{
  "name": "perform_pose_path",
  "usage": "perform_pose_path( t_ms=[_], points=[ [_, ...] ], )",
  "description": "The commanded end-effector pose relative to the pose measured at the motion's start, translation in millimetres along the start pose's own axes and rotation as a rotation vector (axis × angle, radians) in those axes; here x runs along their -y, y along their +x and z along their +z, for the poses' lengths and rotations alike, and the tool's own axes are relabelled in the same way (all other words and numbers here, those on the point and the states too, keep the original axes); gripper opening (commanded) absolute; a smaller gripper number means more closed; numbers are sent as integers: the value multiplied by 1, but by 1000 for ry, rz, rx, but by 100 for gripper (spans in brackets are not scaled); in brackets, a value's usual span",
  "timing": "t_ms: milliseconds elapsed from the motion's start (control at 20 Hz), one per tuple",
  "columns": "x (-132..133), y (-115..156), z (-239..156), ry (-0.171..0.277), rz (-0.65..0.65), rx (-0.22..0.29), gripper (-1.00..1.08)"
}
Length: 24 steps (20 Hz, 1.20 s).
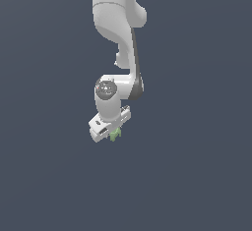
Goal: Pick up the object and move it to a goal position.
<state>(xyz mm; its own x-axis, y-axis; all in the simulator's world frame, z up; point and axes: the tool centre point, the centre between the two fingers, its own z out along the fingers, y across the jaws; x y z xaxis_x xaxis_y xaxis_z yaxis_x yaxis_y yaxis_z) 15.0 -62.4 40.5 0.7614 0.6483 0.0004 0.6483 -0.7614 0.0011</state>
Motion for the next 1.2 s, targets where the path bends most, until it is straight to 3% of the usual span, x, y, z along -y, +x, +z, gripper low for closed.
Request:
perform_pose_path(
  t_ms=[0, 550, 1150],
  points=[
    [0, 0, 0, 0, 0, 0, -100],
    [33, 10, -29, 0, -1, 1, -100],
    [132, 41, -118, -2, -2, 3, -100]
  ],
)
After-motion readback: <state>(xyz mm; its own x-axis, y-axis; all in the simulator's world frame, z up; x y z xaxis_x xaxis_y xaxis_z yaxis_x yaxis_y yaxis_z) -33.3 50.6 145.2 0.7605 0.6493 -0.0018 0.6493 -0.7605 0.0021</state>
